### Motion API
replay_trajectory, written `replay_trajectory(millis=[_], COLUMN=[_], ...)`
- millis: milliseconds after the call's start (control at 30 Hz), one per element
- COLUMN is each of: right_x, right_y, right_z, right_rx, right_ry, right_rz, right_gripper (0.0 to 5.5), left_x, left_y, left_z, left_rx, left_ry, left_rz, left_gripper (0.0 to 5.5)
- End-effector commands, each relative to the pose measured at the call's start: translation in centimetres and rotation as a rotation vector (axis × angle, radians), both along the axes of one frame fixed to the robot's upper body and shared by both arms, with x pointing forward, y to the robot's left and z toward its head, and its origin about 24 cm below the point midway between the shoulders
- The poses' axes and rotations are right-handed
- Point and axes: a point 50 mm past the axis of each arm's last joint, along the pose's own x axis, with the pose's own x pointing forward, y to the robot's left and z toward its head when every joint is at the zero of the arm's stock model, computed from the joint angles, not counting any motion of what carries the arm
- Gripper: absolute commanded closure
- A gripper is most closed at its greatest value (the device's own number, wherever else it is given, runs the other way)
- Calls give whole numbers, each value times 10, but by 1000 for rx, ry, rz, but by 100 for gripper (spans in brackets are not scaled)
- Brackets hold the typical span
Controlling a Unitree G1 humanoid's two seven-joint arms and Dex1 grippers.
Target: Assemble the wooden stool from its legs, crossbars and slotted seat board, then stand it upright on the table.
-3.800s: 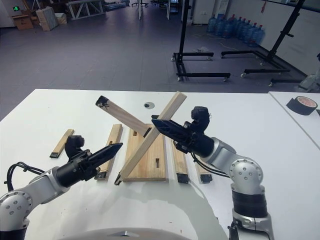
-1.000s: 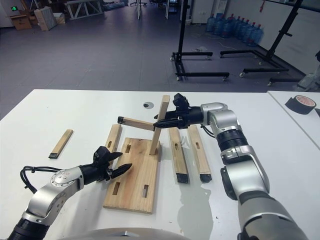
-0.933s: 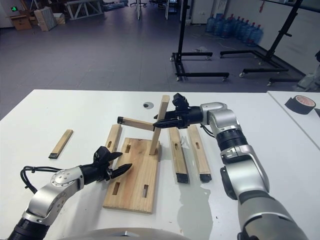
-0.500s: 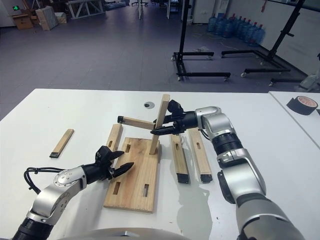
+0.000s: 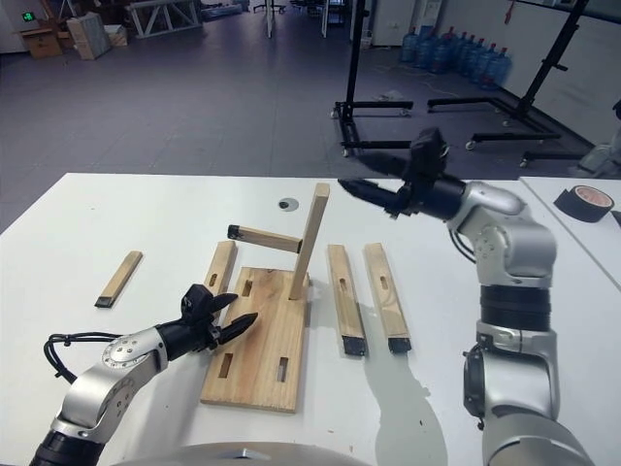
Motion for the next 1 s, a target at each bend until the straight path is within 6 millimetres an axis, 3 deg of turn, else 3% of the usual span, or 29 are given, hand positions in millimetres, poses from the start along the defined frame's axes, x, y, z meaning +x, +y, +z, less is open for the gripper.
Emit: replay_trajectory(millis=[33,133,333,400,500,633,767,867,933,1000], right_x=[-12,-15,-17,-24,-29,-22,-18,-17,-16,-16], right_y=[29,54,85,95,97,84,67,44,22,0], right_z=[30,10,-64,-69,-61,-40,-3,17,4,-27], right_rx=[107,149,158,145,132,144,236,360,373,320], right_ry=[-104,-29,265,291,255,147,32,16,78,193], right_rz=[101,154,189,236,263,192,104,-20,-185,-439], right_gripper=[174,174,174,174,174,174,174,174,174,174], left_x=[-5,-3,-1,-3,-1,-4,-7,-7,-8,-11], left_y=[5,5,3,4,5,2,0,-2,-4,-7], left_z=[-7,-5,-4,-5,-6,-9,-11,-8,-5,-3], left_rx=[26,8,-10,-5,-7,-21,-32,-50,-78,-106], left_ry=[58,60,75,84,84,93,100,84,76,71], left_rz=[27,34,36,34,46,61,76,94,113,125], left_gripper=[192,192,192,192,192,192,192,192,192,192])
